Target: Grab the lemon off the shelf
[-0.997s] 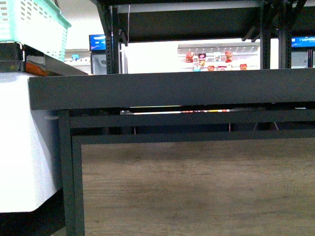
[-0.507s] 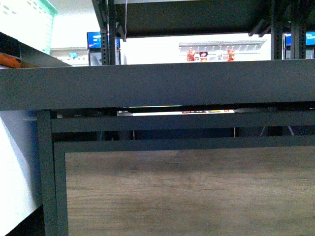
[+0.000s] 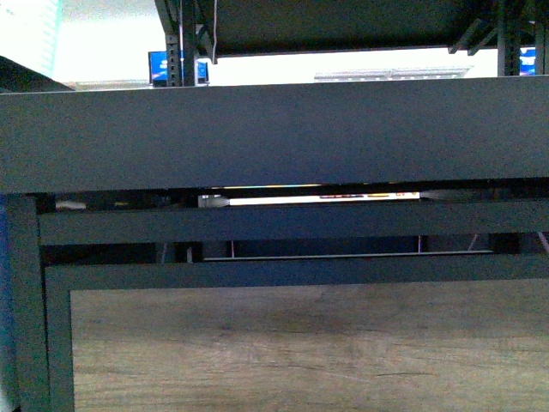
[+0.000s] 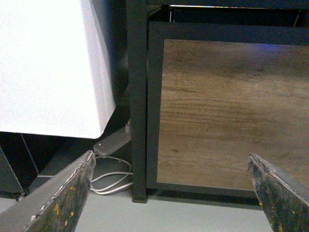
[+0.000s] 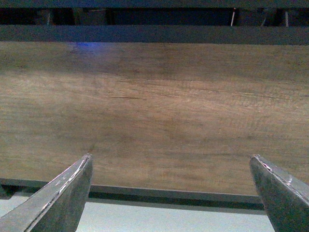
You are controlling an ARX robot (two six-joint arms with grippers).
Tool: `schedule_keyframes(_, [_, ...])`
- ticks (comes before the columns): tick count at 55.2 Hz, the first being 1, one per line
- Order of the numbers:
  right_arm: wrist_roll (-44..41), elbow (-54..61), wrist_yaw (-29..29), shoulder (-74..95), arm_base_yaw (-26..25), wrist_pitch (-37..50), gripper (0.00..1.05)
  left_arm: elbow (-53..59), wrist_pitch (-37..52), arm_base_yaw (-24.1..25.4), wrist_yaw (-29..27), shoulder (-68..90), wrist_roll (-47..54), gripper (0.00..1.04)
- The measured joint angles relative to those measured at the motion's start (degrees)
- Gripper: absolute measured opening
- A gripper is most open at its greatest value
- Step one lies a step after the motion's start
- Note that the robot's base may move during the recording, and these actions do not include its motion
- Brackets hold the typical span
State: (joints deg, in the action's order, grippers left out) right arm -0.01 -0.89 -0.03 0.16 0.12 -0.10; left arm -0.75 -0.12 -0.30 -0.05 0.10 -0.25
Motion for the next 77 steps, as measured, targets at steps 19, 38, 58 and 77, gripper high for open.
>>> schedule_keyframes(19, [0.0,0.0,0.0,0.0,0.0,0.0,0.97,0.0,0.0,0.0,0.1,0.0,0.0,0.97])
schedule_keyframes(38, [0.0,0.0,0.0,0.0,0.0,0.0,0.97,0.0,0.0,0.0,0.0,0.0,0.0,0.97])
schedule_keyframes(58, [0.0,0.0,0.0,0.0,0.0,0.0,0.97,0.0,0.0,0.0,0.0,0.0,0.0,0.97])
schedule_keyframes(77, [0.0,0.0,0.0,0.0,0.0,0.0,0.97,0.0,0.0,0.0,0.0,0.0,0.0,0.97])
